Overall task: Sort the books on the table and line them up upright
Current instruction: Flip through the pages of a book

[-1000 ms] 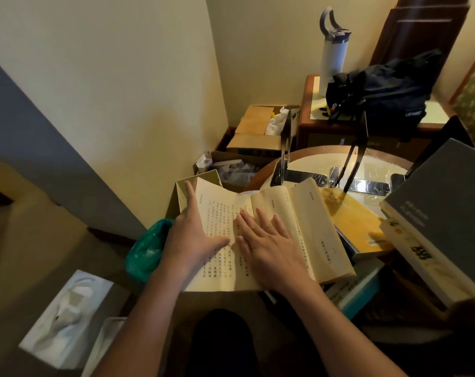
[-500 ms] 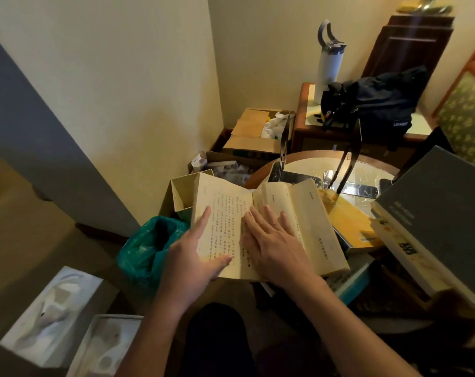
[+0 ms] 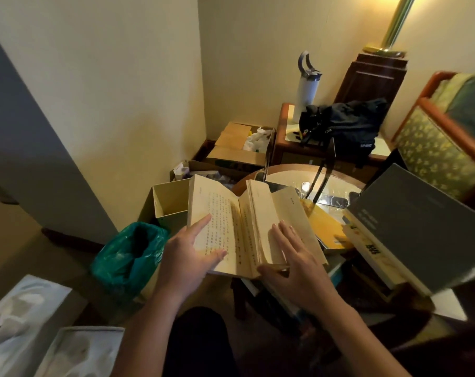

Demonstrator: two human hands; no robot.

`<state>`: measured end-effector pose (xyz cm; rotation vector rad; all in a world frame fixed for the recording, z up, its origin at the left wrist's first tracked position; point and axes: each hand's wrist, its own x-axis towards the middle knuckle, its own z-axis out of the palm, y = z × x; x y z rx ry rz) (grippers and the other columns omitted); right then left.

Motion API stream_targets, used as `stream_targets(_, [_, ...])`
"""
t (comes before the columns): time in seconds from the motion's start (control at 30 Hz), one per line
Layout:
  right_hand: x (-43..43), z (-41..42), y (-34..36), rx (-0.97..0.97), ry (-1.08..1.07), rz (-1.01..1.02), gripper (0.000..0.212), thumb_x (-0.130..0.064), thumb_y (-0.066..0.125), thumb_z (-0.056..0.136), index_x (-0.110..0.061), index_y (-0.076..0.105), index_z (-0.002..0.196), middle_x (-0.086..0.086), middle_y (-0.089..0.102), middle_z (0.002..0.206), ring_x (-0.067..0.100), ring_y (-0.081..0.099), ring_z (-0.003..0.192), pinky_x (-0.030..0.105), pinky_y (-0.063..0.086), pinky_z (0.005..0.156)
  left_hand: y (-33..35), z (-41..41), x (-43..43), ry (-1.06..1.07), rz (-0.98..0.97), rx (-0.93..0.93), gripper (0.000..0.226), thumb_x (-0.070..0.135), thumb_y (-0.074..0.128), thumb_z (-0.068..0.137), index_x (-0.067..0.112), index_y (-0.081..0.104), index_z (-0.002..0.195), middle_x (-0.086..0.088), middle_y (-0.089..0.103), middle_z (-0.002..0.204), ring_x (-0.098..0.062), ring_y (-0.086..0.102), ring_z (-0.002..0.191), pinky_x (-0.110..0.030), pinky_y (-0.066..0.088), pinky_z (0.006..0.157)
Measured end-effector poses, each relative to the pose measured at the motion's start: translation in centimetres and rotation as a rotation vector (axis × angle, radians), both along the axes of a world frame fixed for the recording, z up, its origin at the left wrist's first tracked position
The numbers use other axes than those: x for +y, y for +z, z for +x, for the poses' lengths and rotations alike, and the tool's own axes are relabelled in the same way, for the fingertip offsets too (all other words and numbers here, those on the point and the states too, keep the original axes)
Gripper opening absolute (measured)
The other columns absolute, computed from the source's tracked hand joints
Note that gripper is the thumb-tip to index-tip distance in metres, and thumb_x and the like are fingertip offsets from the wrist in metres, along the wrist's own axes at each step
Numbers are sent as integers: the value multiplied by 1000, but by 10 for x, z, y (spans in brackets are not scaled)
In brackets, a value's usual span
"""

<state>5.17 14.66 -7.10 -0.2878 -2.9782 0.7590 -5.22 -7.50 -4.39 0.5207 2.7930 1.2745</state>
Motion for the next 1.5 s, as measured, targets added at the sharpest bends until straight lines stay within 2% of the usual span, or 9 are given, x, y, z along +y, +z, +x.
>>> stream_targets(0.23, [-16,8,18,60,-102,-159,80,-70,37,87,-42,8,156,-27,2,155,-2,17,134,37,37,111,0,-1,1,-19,10,16,85,30,83,80,32,38,152,-1,49,145,-20,50,128,-38,62,80])
stream_targets(0.43, [-28,5,17,91,-135,-271,81,-89,26,81,-54,7,152,-13,26,161,18,40,140,50,51,102,-1,-2,-3,-80,46,18,92,21,79,83,32,25,157,1,44,151,-20,48,134,-36,60,87])
stream_targets(0.57, [-40,-2,22,63,-80,-234,80,-87,26,83,-57,-1,151,-25,4,162,23,13,153,55,35,115,5,-1,-1,-126,178,-59,72,27,58,98,39,18,157,5,41,154,-14,46,135,-36,57,94])
stream_targets(0.83, [-72,-15,27,-2,50,-181,79,-79,31,87,-56,-10,151,-29,-10,161,17,15,151,44,32,118,12,-2,2,-107,336,-228,65,56,34,91,51,18,153,13,30,159,-16,43,137,-42,57,96])
stream_targets(0.97, [-81,-21,28,-49,95,-166,80,-76,28,89,-48,-6,155,-27,-9,161,4,-1,148,33,12,120,15,-3,2,-139,399,-286,64,54,40,94,51,18,154,25,29,152,-16,41,139,-45,54,100])
stream_targets(1.07, [-83,-24,28,-55,126,-223,68,-71,24,95,-51,-1,154,-31,-7,159,-5,-11,144,29,-3,116,15,-5,-1,-157,445,-300,64,31,53,101,50,21,153,29,31,148,-13,36,143,-46,52,103])
stream_targets(1.17, [-70,-32,22,-29,125,-161,55,-57,20,103,-48,6,155,-27,1,161,1,-11,150,39,-10,122,14,-7,-4,-133,433,-312,71,16,56,100,55,24,150,19,30,158,-15,37,143,-46,53,102])
stream_targets(1.33, [-30,-64,13,-176,135,122,59,-60,18,102,-44,6,157,-13,4,166,26,-9,153,59,-11,120,16,-5,0,-83,337,-288,68,17,60,98,56,32,147,12,34,155,-21,63,111,-38,63,70])
stream_targets(1.5, [-30,-63,2,-135,147,79,60,-70,7,96,-55,-4,153,-17,-1,165,20,-19,150,56,-19,118,18,-5,-1,-87,218,-254,73,20,66,95,51,29,150,10,35,153,-13,59,111,-37,63,73])
